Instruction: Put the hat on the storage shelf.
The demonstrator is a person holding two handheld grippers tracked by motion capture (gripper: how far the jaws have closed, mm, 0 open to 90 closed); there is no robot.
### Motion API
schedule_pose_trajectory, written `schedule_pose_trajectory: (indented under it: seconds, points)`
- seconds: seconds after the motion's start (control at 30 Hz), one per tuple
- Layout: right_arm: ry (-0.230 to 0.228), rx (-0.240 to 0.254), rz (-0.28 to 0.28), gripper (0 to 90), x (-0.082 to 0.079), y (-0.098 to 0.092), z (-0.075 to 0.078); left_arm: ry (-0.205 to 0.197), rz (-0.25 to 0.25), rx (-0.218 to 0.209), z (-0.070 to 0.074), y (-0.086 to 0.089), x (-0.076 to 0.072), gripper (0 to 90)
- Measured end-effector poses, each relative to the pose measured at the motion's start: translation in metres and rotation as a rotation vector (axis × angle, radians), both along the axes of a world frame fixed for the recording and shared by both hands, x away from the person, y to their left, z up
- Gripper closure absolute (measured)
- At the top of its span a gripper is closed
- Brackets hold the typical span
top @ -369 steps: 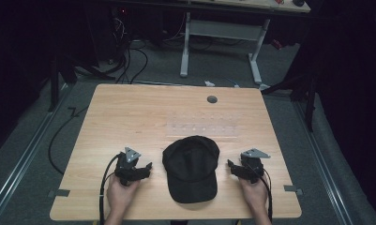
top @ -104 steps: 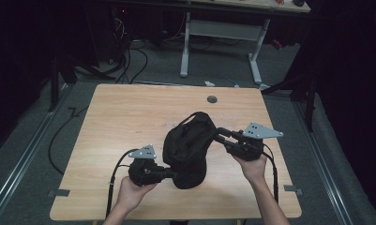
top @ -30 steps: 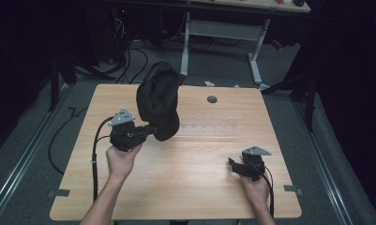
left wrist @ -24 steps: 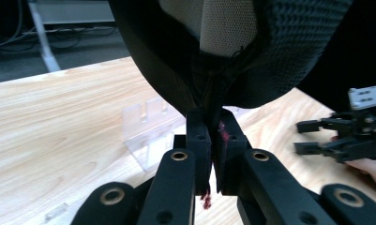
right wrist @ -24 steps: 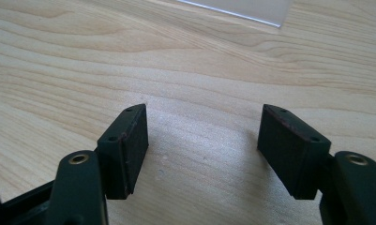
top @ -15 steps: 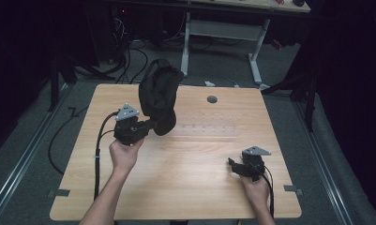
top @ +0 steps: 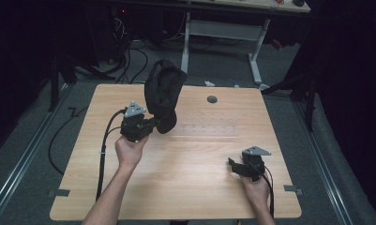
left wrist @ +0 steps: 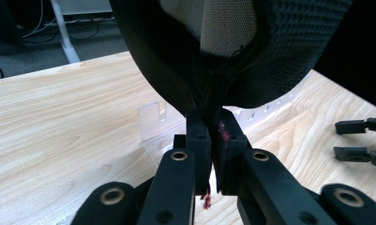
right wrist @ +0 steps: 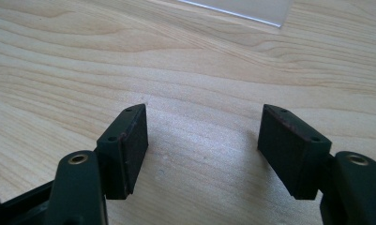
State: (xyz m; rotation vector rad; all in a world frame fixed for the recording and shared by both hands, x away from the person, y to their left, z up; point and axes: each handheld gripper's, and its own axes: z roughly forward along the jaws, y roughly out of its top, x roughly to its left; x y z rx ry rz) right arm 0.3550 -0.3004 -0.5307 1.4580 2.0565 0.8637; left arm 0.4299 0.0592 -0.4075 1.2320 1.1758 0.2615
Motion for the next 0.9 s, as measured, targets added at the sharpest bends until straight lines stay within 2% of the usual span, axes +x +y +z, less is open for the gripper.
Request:
schedule_pose_trajectory:
  seconds: [0.27,0.53,0.67,0.9]
  points:
    - [0.000,0.000,0.000,33.7,0.000,0.000,0.000,0.008,0.008,0.029,-0.008,-0.004,0.004,86.2]
    - [-0.002,0.000,0.000,33.7,0.000,0.000,0.000,0.035,0.003,0.049,-0.021,-0.010,0.005,86.0]
    - [-0.002,0.000,0.000,33.7,0.000,0.000,0.000,0.062,0.001,0.038,-0.028,-0.010,0.006,85.6]
    - [-0.002,0.000,0.000,33.7,0.000,0.000,0.000,0.079,0.001,0.006,-0.031,-0.005,0.005,83.8]
